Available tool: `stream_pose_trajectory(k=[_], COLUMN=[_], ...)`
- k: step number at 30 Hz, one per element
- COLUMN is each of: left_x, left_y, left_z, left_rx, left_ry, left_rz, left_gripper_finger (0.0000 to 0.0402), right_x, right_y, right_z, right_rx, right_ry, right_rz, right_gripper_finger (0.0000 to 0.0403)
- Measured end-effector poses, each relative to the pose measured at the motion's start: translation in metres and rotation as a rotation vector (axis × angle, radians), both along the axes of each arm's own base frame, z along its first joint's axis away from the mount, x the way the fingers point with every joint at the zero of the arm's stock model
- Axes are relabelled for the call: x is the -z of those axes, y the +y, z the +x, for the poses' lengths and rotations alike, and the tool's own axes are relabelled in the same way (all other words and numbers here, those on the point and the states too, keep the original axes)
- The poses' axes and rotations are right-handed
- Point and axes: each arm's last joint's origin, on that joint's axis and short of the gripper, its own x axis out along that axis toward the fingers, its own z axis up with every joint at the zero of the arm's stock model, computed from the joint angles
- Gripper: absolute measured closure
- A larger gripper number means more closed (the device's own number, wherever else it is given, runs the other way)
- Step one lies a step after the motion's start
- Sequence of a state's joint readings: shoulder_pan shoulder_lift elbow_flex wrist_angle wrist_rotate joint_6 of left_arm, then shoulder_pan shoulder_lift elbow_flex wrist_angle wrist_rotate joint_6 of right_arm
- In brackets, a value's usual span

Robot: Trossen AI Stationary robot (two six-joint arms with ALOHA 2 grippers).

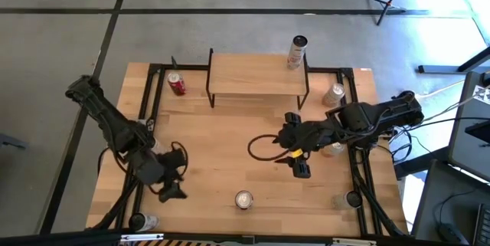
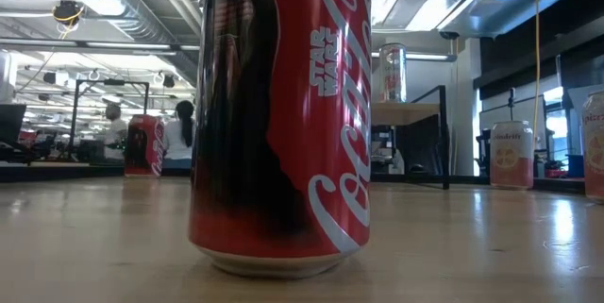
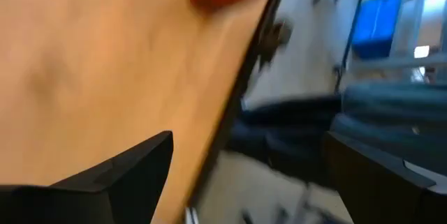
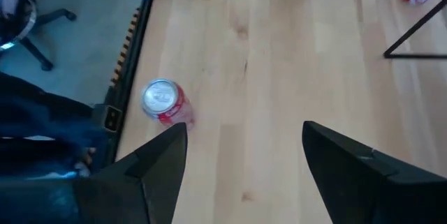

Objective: Place canned beverage on shelf
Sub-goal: Put the white-pink soda can on the shelf aligned with the other white-pink soda can

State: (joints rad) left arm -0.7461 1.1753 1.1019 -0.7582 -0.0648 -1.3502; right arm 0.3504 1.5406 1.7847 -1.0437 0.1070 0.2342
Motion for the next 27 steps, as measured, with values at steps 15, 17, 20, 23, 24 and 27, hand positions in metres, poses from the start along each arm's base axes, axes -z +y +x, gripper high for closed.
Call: stream_pose_trajectory(k=[15, 17, 20, 23, 24, 27], left_x=[0.010, 0.015, 0.022, 0.029, 0.031, 0.036], left_y=[-0.049, -0.057, -0.069, -0.076, -0.077, -0.082], left_z=[-0.065, -0.070, -0.076, -0.078, -0.078, -0.076], left_rx=[-0.117, -0.139, -0.165, -0.195, -0.197, -0.207], left_ry=[0.566, 0.601, 0.631, 0.637, 0.641, 0.632], left_rz=[-0.270, -0.262, -0.252, -0.227, -0.218, -0.205], left_gripper_finger=[0.0042, 0.0042, 0.0042, 0.0042, 0.0042, 0.0042], right_x=[0.013, 0.014, 0.015, 0.015, 0.015, 0.016], right_y=[0.003, 0.003, 0.003, 0.003, 0.003, 0.003], right_z=[0.014, 0.015, 0.016, 0.016, 0.017, 0.017], right_rx=[-0.003, -0.005, -0.006, -0.006, -0.007, -0.007], right_ry=[0.025, 0.024, 0.028, 0.030, 0.030, 0.031], right_rz=[-0.077, -0.079, -0.082, -0.082, -0.082, -0.083], right_gripper_finger=[0.0134, 0.0134, 0.0134, 0.0134, 0.0134, 0.0134])
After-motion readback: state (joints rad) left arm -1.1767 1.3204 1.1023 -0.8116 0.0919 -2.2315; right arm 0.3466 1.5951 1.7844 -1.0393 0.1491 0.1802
